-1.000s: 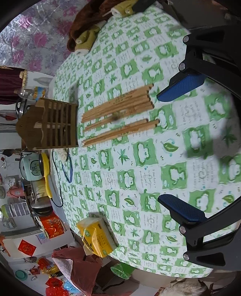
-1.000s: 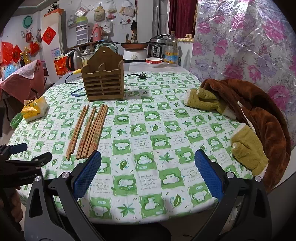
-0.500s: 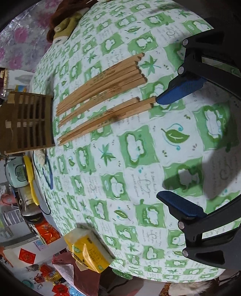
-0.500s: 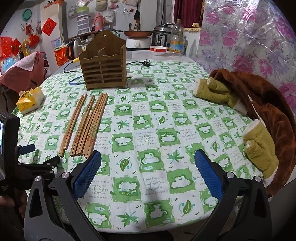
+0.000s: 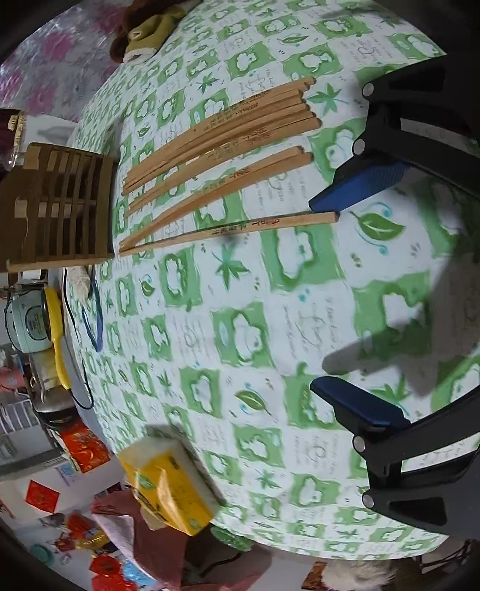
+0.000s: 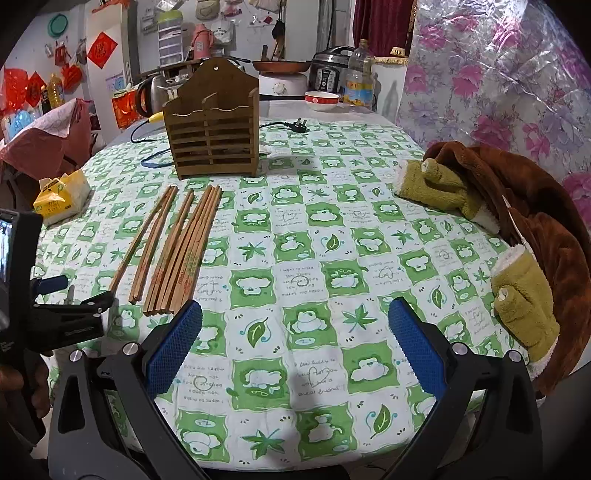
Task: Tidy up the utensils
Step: 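Lower both grippers toward the row of wooden chopsticks, then close the left gripper on one chopstick while the right gripper closes on another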
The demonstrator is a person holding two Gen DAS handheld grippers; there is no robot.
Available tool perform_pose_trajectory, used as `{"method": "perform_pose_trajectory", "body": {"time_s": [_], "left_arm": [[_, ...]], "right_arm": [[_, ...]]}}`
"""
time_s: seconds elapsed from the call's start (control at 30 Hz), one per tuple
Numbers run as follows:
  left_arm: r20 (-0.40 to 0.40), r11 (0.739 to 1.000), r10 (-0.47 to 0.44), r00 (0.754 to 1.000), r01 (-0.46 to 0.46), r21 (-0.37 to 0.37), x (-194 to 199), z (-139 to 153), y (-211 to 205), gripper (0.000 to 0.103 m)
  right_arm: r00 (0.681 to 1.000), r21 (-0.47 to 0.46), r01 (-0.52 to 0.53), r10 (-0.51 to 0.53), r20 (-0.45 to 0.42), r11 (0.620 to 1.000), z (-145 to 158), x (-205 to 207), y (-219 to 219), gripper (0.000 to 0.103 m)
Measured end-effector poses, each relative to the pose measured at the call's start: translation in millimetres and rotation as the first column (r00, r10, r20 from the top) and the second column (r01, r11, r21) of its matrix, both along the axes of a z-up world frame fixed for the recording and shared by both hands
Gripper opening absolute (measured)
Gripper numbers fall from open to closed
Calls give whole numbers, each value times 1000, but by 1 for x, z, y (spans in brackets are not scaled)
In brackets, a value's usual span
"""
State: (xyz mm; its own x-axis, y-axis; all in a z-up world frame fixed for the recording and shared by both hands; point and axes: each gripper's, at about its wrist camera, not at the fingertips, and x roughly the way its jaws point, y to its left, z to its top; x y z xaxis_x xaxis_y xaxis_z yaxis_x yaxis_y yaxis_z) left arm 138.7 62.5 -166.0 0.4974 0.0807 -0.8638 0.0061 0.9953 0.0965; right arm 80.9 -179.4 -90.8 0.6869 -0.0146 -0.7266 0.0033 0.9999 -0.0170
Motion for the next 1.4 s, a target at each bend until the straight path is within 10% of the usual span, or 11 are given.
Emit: {"method": "perform_pose_trajectory", "body": {"time_s": [0.17,0.57,0.67,1.17,1.4], "left_arm": [[5,999,-46,999,46,3,-4,-1,-17,83],[27,988,-132,991,134,-82,-3,1,-29,9],[22,985,-129,991,131,-111,-3,1,-25,8],[25,974,-122,992,125,-191,-2,1,-13,7],[20,974,-117,993,119,-194,-3,2,-11,7]], "right_arm": [[998,-61,-60,59,-20,996,-9,4,16,97],[952,-115,-295,281,-124,948,-51,18,69,88],[945,-114,-303,283,-165,946,-60,28,69,70],[934,-120,-337,315,-172,934,-63,39,77,58],[940,-42,-295,282,-193,954,-61,48,52,6]]}}
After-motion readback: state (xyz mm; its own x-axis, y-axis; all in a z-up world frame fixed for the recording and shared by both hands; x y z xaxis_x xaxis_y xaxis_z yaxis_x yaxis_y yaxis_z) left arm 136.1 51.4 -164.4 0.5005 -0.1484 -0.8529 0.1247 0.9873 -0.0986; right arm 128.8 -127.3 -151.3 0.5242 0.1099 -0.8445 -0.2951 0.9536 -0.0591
